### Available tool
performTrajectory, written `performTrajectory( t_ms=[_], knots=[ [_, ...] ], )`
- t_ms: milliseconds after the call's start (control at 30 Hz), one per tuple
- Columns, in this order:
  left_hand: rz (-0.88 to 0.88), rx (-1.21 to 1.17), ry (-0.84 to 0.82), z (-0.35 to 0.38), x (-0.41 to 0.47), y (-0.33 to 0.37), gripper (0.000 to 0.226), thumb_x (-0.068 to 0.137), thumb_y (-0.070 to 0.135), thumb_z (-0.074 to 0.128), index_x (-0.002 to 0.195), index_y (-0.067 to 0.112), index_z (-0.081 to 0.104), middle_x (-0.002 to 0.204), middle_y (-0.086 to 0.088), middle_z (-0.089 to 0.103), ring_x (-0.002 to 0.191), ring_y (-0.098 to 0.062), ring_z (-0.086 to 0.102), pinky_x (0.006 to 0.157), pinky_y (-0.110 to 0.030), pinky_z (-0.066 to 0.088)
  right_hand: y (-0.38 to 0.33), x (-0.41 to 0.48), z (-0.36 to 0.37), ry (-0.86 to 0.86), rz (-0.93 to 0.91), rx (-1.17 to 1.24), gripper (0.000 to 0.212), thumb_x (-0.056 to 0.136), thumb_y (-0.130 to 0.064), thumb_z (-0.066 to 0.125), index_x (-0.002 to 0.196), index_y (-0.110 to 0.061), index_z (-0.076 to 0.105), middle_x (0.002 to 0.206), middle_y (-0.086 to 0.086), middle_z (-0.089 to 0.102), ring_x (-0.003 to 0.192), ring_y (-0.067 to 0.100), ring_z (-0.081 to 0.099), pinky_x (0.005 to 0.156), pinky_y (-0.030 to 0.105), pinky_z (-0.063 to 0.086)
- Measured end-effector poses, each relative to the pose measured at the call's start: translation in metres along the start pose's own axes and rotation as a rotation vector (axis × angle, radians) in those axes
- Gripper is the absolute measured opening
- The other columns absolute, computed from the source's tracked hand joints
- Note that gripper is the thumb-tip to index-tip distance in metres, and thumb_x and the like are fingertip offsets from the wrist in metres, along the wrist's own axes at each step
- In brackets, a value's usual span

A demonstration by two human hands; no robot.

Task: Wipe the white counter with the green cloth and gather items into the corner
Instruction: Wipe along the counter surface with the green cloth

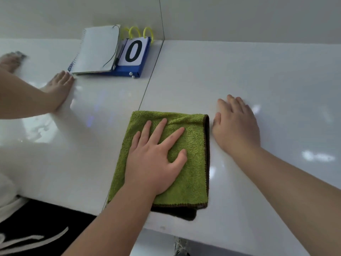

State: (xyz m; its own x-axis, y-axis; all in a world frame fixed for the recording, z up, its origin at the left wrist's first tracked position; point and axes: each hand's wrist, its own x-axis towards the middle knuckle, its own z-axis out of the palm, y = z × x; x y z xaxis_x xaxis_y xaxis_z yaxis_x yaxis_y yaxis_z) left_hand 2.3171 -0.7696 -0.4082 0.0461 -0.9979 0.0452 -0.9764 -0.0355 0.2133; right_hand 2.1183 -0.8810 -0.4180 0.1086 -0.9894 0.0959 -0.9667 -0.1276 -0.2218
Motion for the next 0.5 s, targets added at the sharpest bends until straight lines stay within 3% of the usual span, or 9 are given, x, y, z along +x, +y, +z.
performTrajectory(
  t_ms=[233, 500],
  knots=[
    [-0.037, 0.001, -0.022, 0.008, 0.102, 0.001, 0.06, 0.089, 0.076, 0.018, 0.147, 0.066, 0.009, 0.167, 0.018, 0.007, 0.154, -0.017, -0.005, 0.124, -0.042, -0.003, -0.004, -0.001, -0.005, 0.022, 0.026, 0.008, 0.05, 0.093, -0.027, 0.032, 0.137, -0.013, 0.05, 0.148, 0.015, 0.043, 0.139, 0.033, 0.034, 0.115, 0.047, 0.025],
    [0.067, 0.03, -0.089, 0.016, 0.228, 0.004, 0.064, 0.087, 0.077, 0.014, 0.149, 0.064, 0.01, 0.167, 0.015, 0.006, 0.154, -0.02, -0.002, 0.124, -0.044, -0.001, -0.002, -0.001, -0.007, -0.049, 0.061, 0.0, 0.05, 0.095, -0.031, 0.035, 0.143, -0.019, 0.046, 0.152, 0.008, 0.038, 0.143, 0.029, 0.029, 0.115, 0.047, 0.026]
  ],
)
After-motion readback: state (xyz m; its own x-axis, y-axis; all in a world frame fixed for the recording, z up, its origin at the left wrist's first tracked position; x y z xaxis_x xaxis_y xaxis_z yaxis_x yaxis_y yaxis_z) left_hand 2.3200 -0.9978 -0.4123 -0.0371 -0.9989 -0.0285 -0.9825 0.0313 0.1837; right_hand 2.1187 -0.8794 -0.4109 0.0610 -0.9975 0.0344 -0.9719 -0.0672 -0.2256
